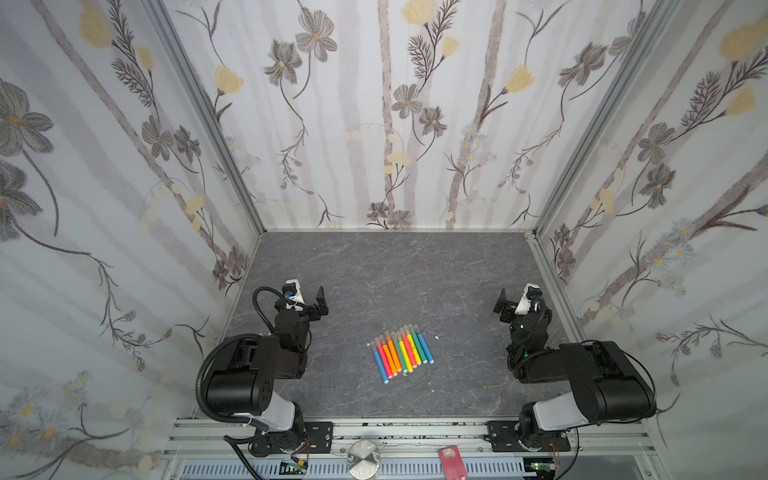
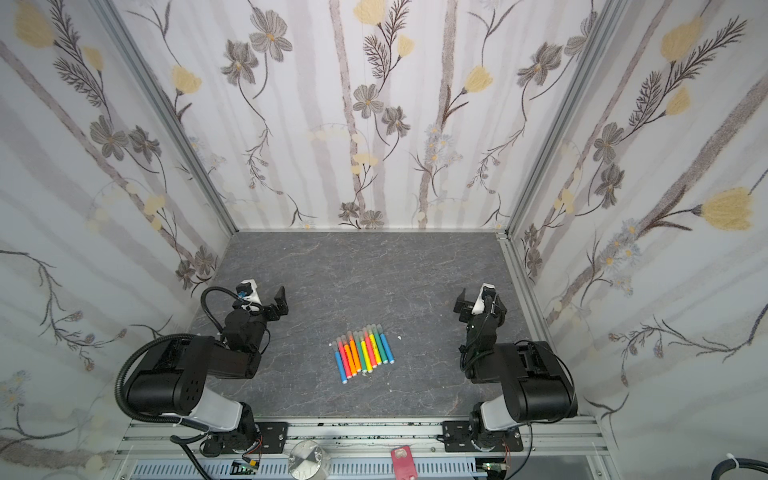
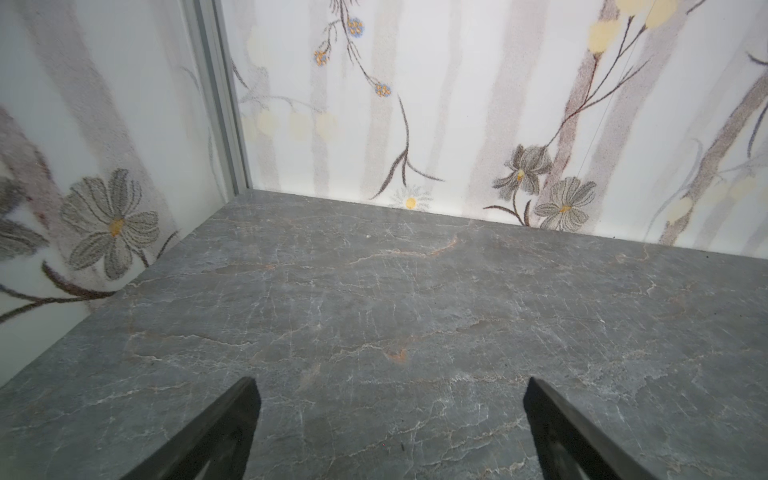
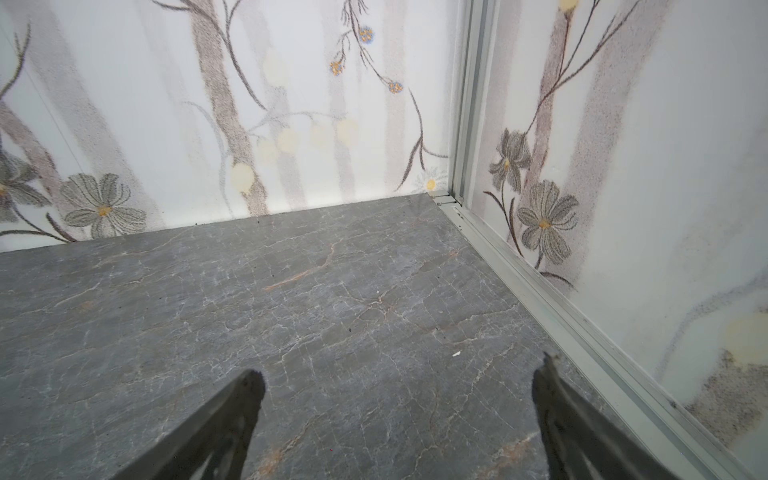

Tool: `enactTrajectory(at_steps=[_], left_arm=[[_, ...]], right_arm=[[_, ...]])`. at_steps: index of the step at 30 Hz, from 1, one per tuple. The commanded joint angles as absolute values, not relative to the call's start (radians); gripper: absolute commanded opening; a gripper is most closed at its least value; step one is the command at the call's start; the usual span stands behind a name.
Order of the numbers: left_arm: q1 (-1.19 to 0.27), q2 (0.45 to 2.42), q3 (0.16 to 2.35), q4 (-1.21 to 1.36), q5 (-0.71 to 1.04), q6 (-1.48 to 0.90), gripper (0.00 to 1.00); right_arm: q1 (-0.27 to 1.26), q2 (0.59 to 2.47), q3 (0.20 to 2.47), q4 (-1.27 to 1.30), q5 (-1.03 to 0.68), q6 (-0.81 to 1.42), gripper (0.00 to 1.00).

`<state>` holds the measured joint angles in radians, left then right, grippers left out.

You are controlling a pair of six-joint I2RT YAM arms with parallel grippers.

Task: Open the pen caps
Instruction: 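Move the right gripper over the markers and grasp the blue marker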

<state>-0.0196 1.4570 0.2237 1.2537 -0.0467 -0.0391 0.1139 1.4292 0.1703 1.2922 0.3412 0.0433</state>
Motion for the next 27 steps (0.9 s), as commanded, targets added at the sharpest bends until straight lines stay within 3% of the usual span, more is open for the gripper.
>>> enactTrajectory(at_steps=[1,4,10,15,20,24,27], left_arm=[[-0.037,1.338,0.261,1.089,-0.162,-0.075,1.0],[-0.041,1.201,0.315,0.882,-0.23,-0.212,1.0],[-0.043,1.005,0.37,0.647,-0.108,-0.311,1.0],[-0.043,0.882,0.431,0.423,-0.186,-0.462,1.0],[-0.043,0.836,0.493,0.297,-0.07,-0.523,1.0],[-0.043,0.885,0.546,0.218,0.045,-0.58,1.0],[-0.046,0.936,0.573,0.161,0.086,-0.605,1.0]], right_arm=[[0.172,1.317,0.193,1.194,0.42,-0.046,0.99],[0.189,1.127,0.247,0.959,0.416,-0.004,1.0],[0.174,0.886,0.394,0.544,0.465,0.304,1.0],[0.146,0.808,0.472,0.388,0.28,0.398,1.0],[0.181,0.941,0.619,0.193,0.078,0.448,1.0],[0.406,1.119,0.826,-0.093,0.195,0.376,1.0],[0.578,1.213,0.914,-0.212,0.254,0.389,0.9]])
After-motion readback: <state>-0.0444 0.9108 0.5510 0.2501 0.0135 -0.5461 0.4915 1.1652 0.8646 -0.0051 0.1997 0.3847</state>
